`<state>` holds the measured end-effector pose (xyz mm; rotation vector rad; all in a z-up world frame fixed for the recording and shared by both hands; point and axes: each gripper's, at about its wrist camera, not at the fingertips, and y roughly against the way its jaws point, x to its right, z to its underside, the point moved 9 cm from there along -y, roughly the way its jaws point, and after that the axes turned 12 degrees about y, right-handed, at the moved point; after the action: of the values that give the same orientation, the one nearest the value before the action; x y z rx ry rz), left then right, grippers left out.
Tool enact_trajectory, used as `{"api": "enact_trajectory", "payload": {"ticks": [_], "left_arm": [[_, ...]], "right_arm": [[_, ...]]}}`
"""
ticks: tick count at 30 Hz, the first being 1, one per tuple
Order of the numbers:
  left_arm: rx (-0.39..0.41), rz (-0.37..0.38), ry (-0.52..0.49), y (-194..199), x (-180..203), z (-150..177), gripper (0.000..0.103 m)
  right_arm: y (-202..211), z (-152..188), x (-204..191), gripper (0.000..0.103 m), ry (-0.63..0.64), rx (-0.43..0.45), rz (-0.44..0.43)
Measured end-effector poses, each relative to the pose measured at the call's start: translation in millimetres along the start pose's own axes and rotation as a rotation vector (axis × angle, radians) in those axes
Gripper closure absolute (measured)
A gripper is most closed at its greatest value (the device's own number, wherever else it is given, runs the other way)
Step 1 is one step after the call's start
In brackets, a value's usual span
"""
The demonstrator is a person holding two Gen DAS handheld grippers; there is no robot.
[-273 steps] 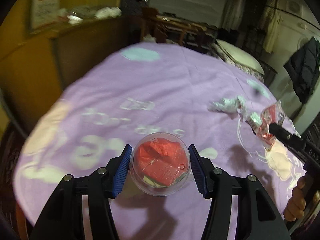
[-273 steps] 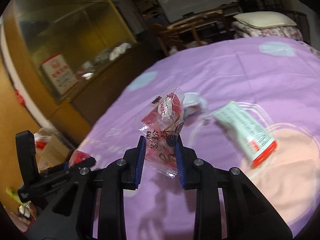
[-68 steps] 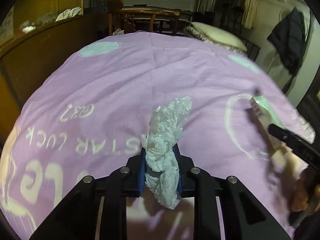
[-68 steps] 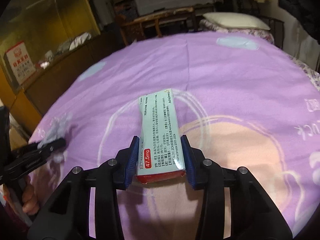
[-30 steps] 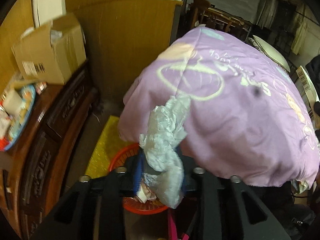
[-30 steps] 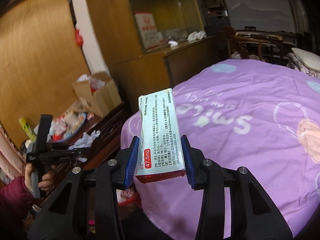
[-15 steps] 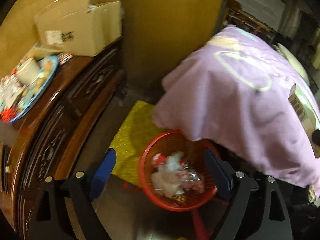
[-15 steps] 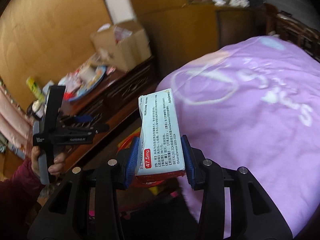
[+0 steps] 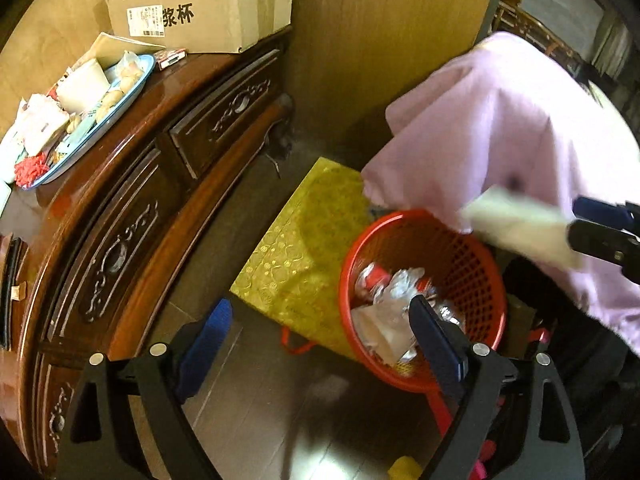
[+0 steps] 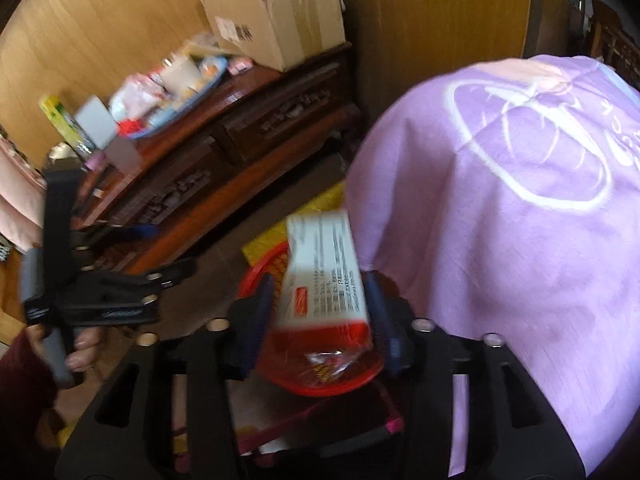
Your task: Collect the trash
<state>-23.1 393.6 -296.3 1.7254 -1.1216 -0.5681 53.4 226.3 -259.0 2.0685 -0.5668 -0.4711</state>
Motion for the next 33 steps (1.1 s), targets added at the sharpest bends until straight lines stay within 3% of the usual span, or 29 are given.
{"api": "enact_trajectory", "payload": {"ticks": [4, 9, 12, 19, 25, 29, 33], "left_arm": [[-0.017, -0.010, -0.056, -0.1, 7.3, 11.7, 0.014], [-0.026, -0.033, -0.132, 5.5, 19.3, 24.2, 0.014], [-0.008, -0.050, -0.177, 17.6, 29.5, 28.3, 0.014], [0.037, -0.033, -0.203, 47.0, 53.3, 25.3, 0.014], [0.118, -0.033, -0.219, 70.3, 71.2, 17.5, 0.009], [0.114, -0.021, -0.211, 67.4, 80.9, 18.7, 0.009], [0.108, -0.016, -0.201, 61.2, 85.2, 20.5, 0.009]], "right_arm": [[-2.9, 12.9, -1.1, 0.041, -0.013, -0.025, -0.006], [13.0, 33.5, 1.6, 0.040, -0.025, -0.066, 0.067], [32.1, 34.9, 5.0, 0.031, -0.058, -0.045, 0.079], [70.4, 32.1, -10.4, 0.029, -0.084, 0.002, 0.023], [89.8, 39.4, -15.3, 0.028, -0.067, 0.042, 0.099], [85.6, 49.8, -5.7, 0.028, -0.071, 0.030, 0.175], [72.4, 56.6, -2.9, 0.028, -0.081, 0.003, 0.183]]}}
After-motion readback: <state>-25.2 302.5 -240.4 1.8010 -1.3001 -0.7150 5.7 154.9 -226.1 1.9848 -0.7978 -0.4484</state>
